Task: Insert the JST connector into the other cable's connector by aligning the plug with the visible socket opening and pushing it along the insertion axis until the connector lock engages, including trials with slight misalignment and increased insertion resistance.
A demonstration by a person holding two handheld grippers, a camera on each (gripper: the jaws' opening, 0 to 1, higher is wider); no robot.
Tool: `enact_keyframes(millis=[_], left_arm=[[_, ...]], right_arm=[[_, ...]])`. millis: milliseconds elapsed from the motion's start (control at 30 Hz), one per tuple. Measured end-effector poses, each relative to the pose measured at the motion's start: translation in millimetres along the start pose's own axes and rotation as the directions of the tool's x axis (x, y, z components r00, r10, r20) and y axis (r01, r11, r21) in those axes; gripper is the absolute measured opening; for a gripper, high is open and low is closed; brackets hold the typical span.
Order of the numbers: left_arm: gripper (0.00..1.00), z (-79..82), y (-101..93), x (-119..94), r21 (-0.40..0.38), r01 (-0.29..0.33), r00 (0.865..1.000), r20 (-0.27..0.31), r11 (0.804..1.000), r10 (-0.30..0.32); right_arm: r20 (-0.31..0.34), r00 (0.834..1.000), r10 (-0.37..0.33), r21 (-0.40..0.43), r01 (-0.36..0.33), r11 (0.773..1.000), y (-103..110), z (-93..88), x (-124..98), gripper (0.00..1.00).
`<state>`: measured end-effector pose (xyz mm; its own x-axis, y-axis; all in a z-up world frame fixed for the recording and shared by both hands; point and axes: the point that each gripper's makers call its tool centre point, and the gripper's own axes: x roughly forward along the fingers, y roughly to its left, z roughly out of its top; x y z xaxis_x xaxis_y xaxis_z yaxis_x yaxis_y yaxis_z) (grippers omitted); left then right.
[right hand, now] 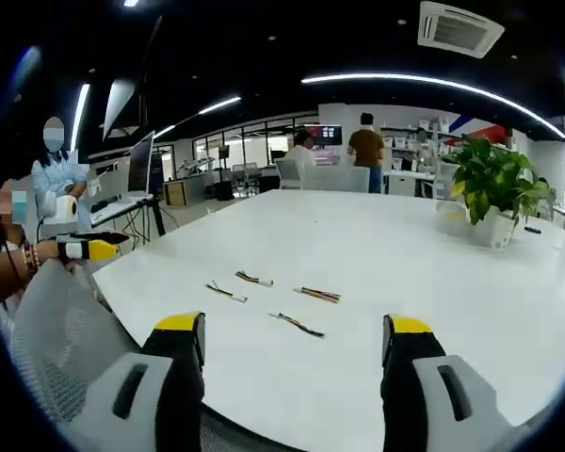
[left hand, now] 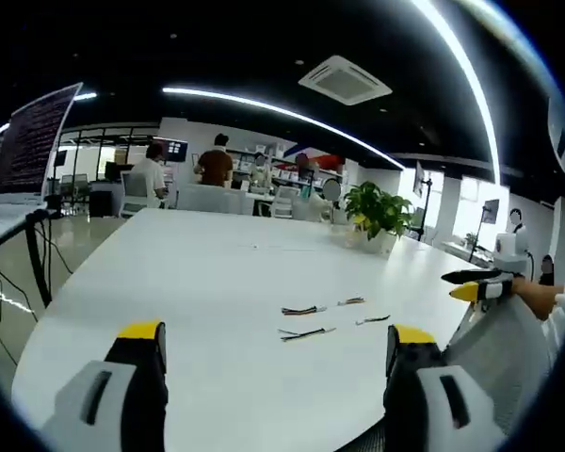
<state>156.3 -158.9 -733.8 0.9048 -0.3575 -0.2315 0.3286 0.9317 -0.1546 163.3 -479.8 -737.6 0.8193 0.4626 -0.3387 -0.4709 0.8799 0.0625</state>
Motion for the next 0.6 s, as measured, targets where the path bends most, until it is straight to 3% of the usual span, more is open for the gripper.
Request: enact_keyframes(millis=[600], left_arm=[[0.96,-0.6,-1.0,-0.1,-0.017,0.002,1.000,-0.005,1.000,-0.002]], right_arm=[[-0.019,1.000,0.005,-0.004,-0.005,1.000,1.7,-3.0,0.1,0.75]])
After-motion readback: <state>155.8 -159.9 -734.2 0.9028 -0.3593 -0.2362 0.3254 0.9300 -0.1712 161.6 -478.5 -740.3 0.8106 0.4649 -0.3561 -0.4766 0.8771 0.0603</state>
